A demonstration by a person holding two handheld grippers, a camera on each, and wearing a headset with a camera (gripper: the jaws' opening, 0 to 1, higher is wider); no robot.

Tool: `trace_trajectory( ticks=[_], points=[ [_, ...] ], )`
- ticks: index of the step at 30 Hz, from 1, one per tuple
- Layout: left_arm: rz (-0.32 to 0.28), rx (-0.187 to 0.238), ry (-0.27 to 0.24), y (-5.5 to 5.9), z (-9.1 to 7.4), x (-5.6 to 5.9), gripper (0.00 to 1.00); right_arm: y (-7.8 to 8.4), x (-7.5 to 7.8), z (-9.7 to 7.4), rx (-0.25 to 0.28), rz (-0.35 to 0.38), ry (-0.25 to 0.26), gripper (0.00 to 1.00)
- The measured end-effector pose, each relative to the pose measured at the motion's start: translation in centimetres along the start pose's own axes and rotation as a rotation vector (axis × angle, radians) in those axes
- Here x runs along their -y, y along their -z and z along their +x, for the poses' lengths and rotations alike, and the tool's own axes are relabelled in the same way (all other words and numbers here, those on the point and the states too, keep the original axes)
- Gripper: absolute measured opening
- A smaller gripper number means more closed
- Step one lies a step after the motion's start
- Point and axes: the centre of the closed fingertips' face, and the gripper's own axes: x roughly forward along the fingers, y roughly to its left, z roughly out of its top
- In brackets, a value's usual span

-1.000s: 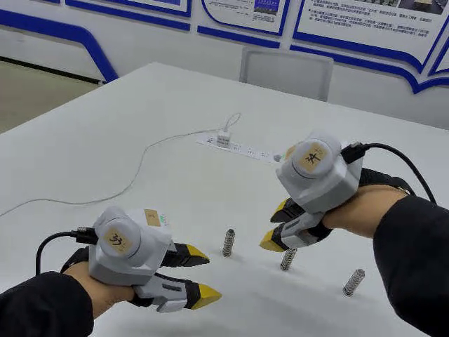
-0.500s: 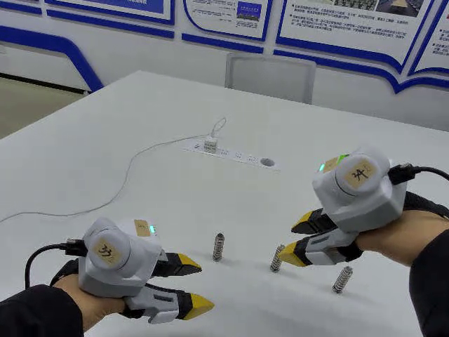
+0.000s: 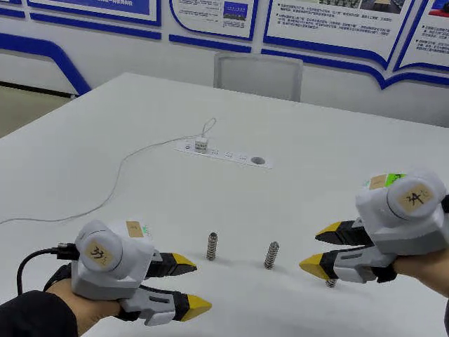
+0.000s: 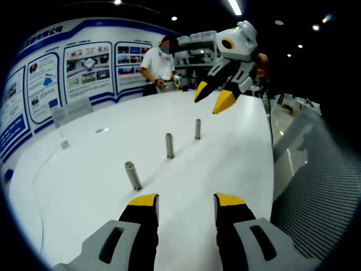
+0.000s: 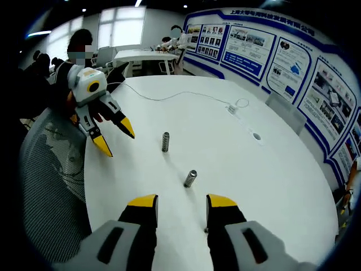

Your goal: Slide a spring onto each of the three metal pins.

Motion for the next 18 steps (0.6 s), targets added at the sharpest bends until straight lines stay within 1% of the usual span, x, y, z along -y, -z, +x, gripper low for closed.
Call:
trace_trajectory(
  ticks=[2,5,8,13,18],
  points=[
    [-0.002,0.002,0.001,0.0,0.0,0.0,0.41,0.6,0.1,-0.2,0.017,0.023,0.01,0.37],
    [-0.006,0.004,0.001,0.0,0.0,0.0,0.42,1.7,0.4,-0.5,0.026,0.044,0.027,0.39],
    [-0.013,0.008,-0.002,-0.1,-0.1,-0.1,0.43,2.7,0.7,-1.0,0.054,0.085,0.051,0.41],
    [-0.019,0.007,-0.004,0.0,0.0,-0.1,0.44,4.2,1.0,-1.4,0.094,0.118,0.069,0.44],
    [-0.026,0.009,-0.01,0.0,-0.1,-0.3,0.46,5.6,0.9,-1.3,0.121,0.158,0.077,0.47]
  ],
)
